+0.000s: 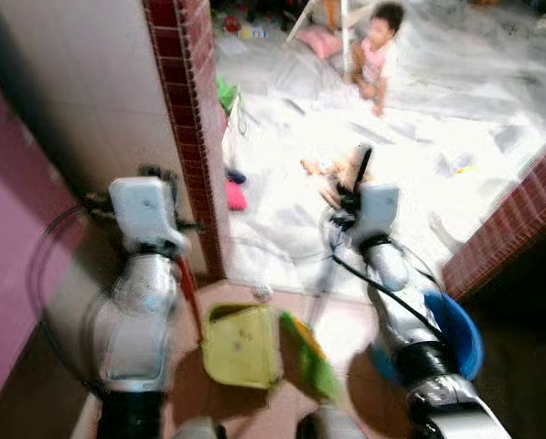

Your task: Sweep floor

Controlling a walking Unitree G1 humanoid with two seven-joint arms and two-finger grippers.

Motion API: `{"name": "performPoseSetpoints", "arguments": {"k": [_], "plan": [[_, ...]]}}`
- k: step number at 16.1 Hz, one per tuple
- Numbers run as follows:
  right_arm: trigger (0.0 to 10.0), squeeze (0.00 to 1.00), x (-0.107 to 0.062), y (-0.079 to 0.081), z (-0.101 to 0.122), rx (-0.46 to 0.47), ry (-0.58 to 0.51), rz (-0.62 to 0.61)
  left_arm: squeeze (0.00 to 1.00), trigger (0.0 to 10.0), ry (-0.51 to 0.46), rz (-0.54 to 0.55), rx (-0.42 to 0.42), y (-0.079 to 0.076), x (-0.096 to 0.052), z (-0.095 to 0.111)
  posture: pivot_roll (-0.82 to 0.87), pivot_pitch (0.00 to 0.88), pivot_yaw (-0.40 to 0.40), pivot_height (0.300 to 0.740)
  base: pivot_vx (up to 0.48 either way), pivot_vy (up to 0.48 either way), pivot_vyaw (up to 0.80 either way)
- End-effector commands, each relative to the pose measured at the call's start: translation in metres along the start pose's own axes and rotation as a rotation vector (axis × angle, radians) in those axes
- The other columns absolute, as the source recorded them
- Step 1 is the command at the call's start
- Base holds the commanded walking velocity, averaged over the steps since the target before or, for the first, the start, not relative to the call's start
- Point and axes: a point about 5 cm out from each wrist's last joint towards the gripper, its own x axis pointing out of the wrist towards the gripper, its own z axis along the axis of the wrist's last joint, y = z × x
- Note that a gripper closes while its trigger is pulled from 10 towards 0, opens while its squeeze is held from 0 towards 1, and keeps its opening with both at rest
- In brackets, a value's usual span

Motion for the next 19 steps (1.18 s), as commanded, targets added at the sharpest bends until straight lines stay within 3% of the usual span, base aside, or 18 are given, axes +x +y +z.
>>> {"name": "performPoseSetpoints", "arguments": {"k": [1,5,8,13,19], "plan": [[10.0,0.00,0.004,0.003,0.008,-0.010,-0.029,0.002,0.00,10.0,-0.100,-0.006,-0.034,-0.001,0.005,0.022,0.02,0.042,-0.038,0.740,0.304,0.371,0.00],[10.0,0.00,-0.001,0.005,0.002,0.008,-0.011,-0.003,0.00,10.0,-0.135,-0.013,0.019,0.003,0.007,0.027,0.02,0.045,-0.035,0.740,0.138,0.197,0.00],[10.0,0.00,-0.002,0.001,0.002,0.004,-0.010,-0.016,0.00,10.0,-0.131,0.028,0.071,0.021,0.013,0.024,0.02,0.046,-0.038,0.740,0.000,0.000,0.00],[10.0,0.00,-0.004,-0.005,0.005,-0.023,-0.012,-0.015,0.00,10.0,-0.092,0.032,0.182,0.046,0.022,0.002,-0.02,0.083,-0.050,0.740,0.000,0.000,0.00],[10.0,0.00,-0.014,-0.009,0.008,-0.025,-0.007,-0.008,0.00,10.0,-0.061,0.088,0.230,0.050,0.030,-0.027,-0.09,0.138,-0.056,0.740,0.000,0.000,0.00]]}}
